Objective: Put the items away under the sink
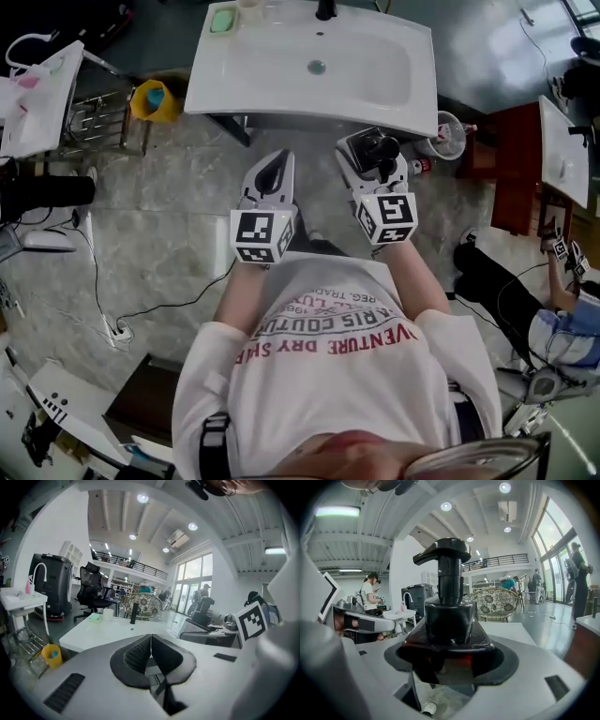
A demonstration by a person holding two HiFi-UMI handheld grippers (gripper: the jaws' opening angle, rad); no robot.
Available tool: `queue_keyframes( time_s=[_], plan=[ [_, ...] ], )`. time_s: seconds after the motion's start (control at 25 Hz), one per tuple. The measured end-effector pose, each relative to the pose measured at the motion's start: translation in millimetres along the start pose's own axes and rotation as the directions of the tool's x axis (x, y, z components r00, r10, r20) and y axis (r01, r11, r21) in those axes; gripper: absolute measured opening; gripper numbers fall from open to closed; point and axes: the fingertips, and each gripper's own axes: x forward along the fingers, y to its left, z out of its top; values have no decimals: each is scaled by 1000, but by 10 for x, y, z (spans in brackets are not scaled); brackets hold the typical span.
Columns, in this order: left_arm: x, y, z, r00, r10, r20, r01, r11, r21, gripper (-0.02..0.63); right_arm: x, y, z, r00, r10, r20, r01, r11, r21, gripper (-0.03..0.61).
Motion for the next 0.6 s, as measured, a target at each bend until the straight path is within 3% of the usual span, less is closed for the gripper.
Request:
queue_keyframes(
  time_s=[0.32, 0.6],
  plan=[
    [-637, -8, -315, 998, 61, -4, -61, 998, -23, 23, -260, 451, -313, 995, 94, -33, -94, 995, -19, 371],
    [-578, 349, -601, 995, 102, -9, -102, 994, -40, 23, -69, 697, -631, 989, 142, -32, -144, 988, -64, 371]
  ],
)
